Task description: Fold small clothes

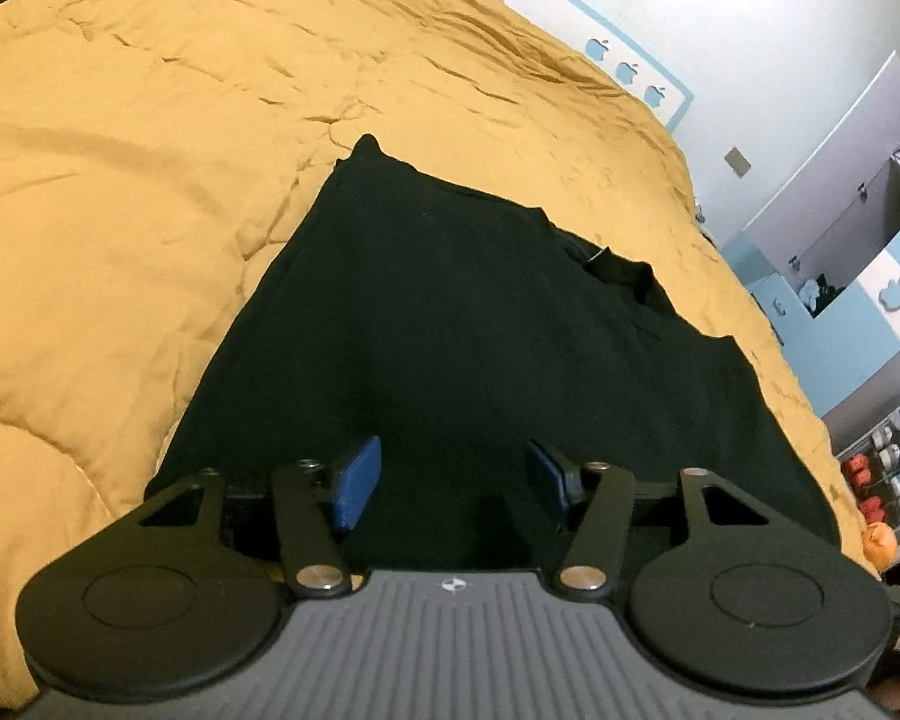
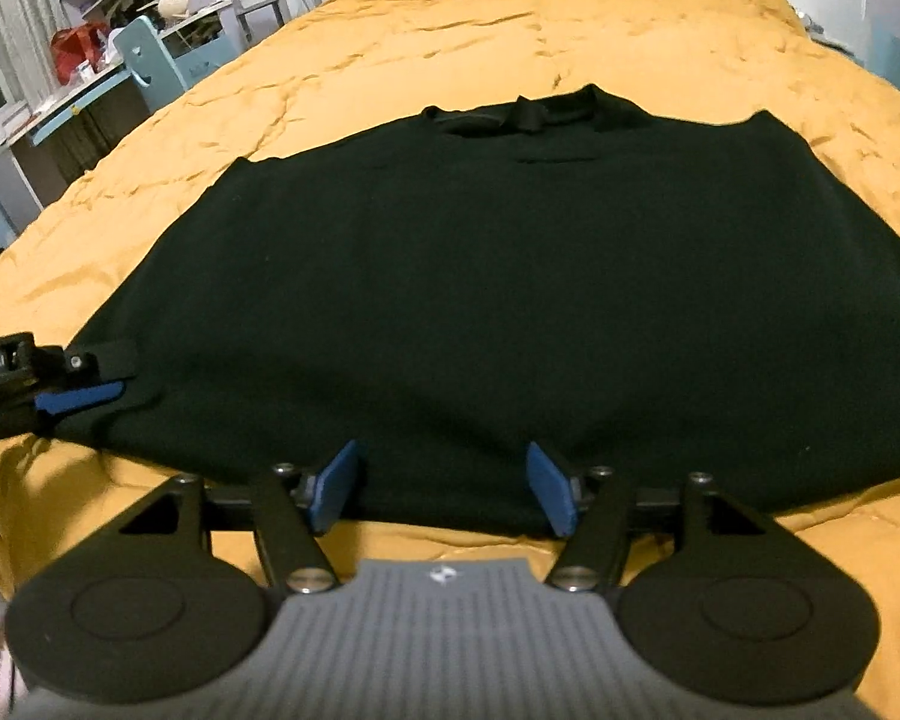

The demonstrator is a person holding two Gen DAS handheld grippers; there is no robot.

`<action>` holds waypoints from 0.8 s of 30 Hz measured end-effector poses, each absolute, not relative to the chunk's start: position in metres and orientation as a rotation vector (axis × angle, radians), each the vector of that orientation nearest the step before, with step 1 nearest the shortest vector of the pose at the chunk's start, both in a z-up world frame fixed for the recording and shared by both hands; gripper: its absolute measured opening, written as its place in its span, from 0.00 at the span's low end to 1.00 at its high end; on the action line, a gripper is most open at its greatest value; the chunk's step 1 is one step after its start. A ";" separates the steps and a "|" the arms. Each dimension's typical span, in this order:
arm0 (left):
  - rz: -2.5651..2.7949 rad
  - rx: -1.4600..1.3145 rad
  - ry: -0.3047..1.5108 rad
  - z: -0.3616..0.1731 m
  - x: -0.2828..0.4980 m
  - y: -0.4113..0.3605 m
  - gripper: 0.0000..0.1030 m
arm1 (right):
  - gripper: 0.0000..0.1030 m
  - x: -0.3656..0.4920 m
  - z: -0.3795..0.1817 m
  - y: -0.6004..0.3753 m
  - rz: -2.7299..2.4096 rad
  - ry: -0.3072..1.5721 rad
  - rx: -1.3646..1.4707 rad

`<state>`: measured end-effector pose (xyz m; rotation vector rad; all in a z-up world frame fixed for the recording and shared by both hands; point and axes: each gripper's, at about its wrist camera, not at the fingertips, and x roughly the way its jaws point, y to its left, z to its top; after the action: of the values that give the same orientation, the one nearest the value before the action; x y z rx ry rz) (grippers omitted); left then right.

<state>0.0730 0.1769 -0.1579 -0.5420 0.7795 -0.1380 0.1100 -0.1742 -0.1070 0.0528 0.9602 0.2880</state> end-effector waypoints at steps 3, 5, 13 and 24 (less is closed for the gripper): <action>-0.159 -0.582 0.767 -0.146 0.066 0.188 0.66 | 0.58 0.112 -0.098 -0.173 0.271 0.963 0.059; -0.113 -0.592 0.745 -0.136 0.059 0.204 0.72 | 0.58 0.109 -0.085 -0.167 0.300 0.932 0.061; 0.044 -0.670 0.729 -0.125 0.046 0.279 0.72 | 0.58 0.077 -0.066 -0.071 0.570 0.784 -0.197; -0.081 -0.706 0.792 -0.138 0.089 0.309 0.72 | 0.48 0.043 -0.096 0.041 0.673 0.604 -0.651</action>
<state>0.0888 0.3086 -0.1382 -0.7060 0.7923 -0.0813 0.0427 0.0407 -0.0958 -0.6506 0.6035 0.6727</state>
